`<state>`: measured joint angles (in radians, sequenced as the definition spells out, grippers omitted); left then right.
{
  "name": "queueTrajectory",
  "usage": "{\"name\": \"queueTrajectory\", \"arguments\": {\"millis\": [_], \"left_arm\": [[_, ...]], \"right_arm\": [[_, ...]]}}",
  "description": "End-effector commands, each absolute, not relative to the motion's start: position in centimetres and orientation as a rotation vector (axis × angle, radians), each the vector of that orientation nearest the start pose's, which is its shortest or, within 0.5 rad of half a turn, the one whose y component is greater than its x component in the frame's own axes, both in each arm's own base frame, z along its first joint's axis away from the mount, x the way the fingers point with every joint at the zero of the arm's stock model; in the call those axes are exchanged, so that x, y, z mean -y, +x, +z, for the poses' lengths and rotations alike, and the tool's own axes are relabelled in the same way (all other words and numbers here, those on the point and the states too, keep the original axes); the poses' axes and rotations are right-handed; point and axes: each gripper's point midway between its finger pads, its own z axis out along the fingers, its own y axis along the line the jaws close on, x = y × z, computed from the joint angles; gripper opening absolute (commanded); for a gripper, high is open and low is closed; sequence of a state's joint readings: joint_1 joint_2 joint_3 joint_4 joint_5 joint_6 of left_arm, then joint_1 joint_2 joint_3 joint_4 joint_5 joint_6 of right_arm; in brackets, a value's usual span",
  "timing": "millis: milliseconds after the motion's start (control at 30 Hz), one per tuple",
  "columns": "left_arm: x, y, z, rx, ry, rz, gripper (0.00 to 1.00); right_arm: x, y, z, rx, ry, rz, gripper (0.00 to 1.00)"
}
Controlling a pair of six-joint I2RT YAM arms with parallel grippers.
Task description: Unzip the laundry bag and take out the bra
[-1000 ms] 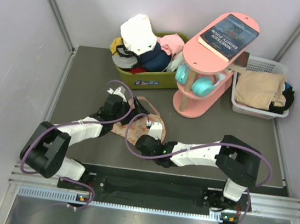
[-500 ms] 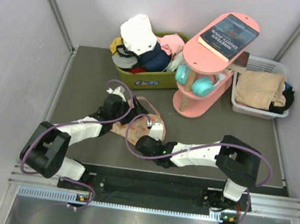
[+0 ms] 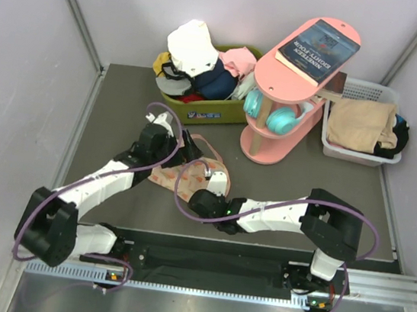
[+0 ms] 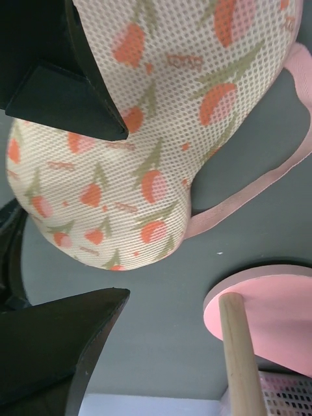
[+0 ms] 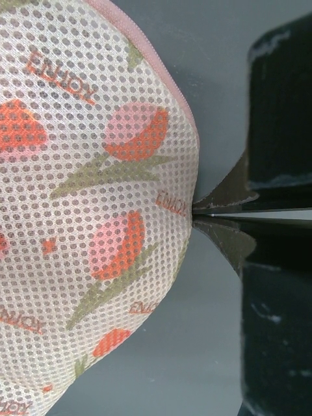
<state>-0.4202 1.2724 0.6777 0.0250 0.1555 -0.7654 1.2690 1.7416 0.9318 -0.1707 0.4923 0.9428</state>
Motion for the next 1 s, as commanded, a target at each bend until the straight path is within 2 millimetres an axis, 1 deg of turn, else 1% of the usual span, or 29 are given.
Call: {"name": "queueTrajectory", "arguments": {"millis": [0,33,67,133,167,267,333,367,400,467,500,567,600,633,767,833,867,933,967], "left_arm": [[18.7,28.5,13.2,-2.291,-0.19,-0.713,0.99],[18.3,27.4,12.4,-2.332,-0.188,-0.692,0.99],[18.2,26.1,12.0,-2.347,-0.179,-0.695,0.99],[17.8,24.6,11.3,-2.373,-0.203,-0.71,0.99],[17.3,23.4,10.9,-2.386,-0.218,-0.714,0.99],[16.8,21.5,10.4,-2.374,-0.274,-0.761,0.99],[16.9,20.9,10.2,-2.366,-0.313,-0.808,0.99],[16.9,20.3,9.5,-2.375,-0.325,-0.823,0.99],[17.2,20.4,9.6,-2.358,-0.332,-0.852,0.99],[17.6,20.0,9.0,-2.365,-0.361,-0.9,0.99],[17.9,20.3,9.3,-2.342,-0.363,-0.925,0.99],[18.2,20.3,8.9,-2.343,-0.382,-0.951,0.99],[18.4,20.5,9.1,-2.327,-0.379,-0.967,0.99],[18.5,20.5,8.7,-2.337,-0.388,-0.964,0.98],[18.9,20.6,7.7,-2.352,-0.394,-0.985,0.91],[19.2,21.0,7.5,-2.342,-0.399,-1.002,0.87],[19.2,21.0,7.3,-2.349,-0.406,-0.999,0.82],[19.5,21.5,7.5,-2.327,-0.403,-1.011,0.74],[19.5,21.6,7.4,-2.328,-0.405,-1.009,0.71]], "right_arm": [[-37.3,16.8,5.3,-2.357,-0.216,0.47,0.0],[-37.5,16.9,5.7,-2.348,-0.221,0.48,0.0],[-37.9,17.1,6.2,-2.335,-0.22,0.495,0.0],[-38.3,17.2,6.7,-2.323,-0.226,0.508,0.0],[-38.4,17.2,6.8,-2.319,-0.229,0.512,0.0],[-38.9,17.3,7.2,-2.303,-0.228,0.54,0.0],[-39.3,17.3,7.4,-2.297,-0.23,0.563,0.0],[-39.4,17.2,7.3,-2.299,-0.235,0.568,0.0],[-39.5,17.1,7.3,-2.3,-0.243,0.575,0.0],[-39.9,17.1,7.5,-2.292,-0.247,0.595,0.0],[-40.0,17.0,7.5,-2.294,-0.248,0.601,0.0],[-40.2,16.9,7.7,-2.289,-0.249,0.616,0.0],[-40.2,16.9,7.7,-2.286,-0.251,0.618,0.0],[-40.4,16.9,7.9,-2.28,-0.252,0.63,0.0],[-40.7,16.7,8.2,-2.272,-0.256,0.646,0.0],[-40.8,16.8,8.4,-2.268,-0.261,0.656,0.0],[-40.9,16.7,8.5,-2.268,-0.263,0.662,0.0],[-40.9,16.6,8.4,-2.267,-0.264,0.665,0.0],[-41.0,16.6,8.6,-2.265,-0.265,0.67,0.0]]}}
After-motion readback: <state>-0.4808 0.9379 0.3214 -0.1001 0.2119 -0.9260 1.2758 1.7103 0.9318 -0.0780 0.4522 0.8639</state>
